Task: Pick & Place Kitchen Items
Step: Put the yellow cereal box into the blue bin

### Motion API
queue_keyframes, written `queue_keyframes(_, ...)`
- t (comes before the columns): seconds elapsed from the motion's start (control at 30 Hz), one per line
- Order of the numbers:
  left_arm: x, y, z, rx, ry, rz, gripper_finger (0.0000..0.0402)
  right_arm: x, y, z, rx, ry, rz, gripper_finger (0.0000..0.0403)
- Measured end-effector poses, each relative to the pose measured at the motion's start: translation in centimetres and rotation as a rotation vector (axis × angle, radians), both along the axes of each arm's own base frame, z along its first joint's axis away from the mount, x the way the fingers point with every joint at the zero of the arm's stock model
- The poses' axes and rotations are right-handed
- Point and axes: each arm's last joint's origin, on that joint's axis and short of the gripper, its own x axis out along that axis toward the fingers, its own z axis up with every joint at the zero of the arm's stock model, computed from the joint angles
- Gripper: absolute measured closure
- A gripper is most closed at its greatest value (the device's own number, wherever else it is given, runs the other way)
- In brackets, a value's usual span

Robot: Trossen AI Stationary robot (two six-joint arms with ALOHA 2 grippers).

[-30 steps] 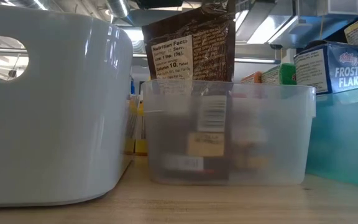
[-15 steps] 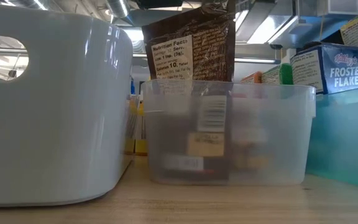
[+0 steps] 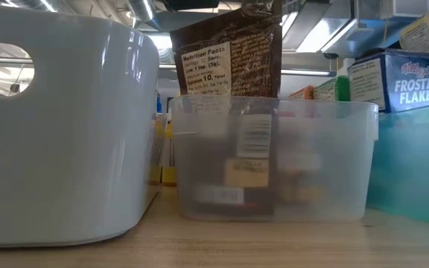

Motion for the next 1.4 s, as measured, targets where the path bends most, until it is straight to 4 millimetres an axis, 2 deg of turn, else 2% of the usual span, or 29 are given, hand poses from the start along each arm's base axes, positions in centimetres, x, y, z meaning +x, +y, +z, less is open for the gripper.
queue_keyframes(0.27, 0.0, 0.0, 0.0, 0.0, 0.0, 0.0, 0.0167, 0.7, -0.7, -1.4, 0.026, 0.003, 0.025, 0.0273)
queue_keyframes(0.77, 0.0, 0.0, -0.1, -0.002, 0.005, -0.003, 0.0167, 1.6, -1.0, -1.2, 0.066, 0.023, 0.092, 0.0273)
queue_keyframes(1.13, 0.0, 0.0, -0.1, 0.008, 0.007, -0.005, 0.0167, 2.0, -1.4, -1.2, 0.065, 0.025, 0.054, 0.0273)
queue_keyframes(1.4, 0.0, 0.0, -0.1, 0.008, 0.009, -0.005, 0.0167, 2.5, -1.2, -2.0, 0.022, 0.062, 0.04, 0.0273)
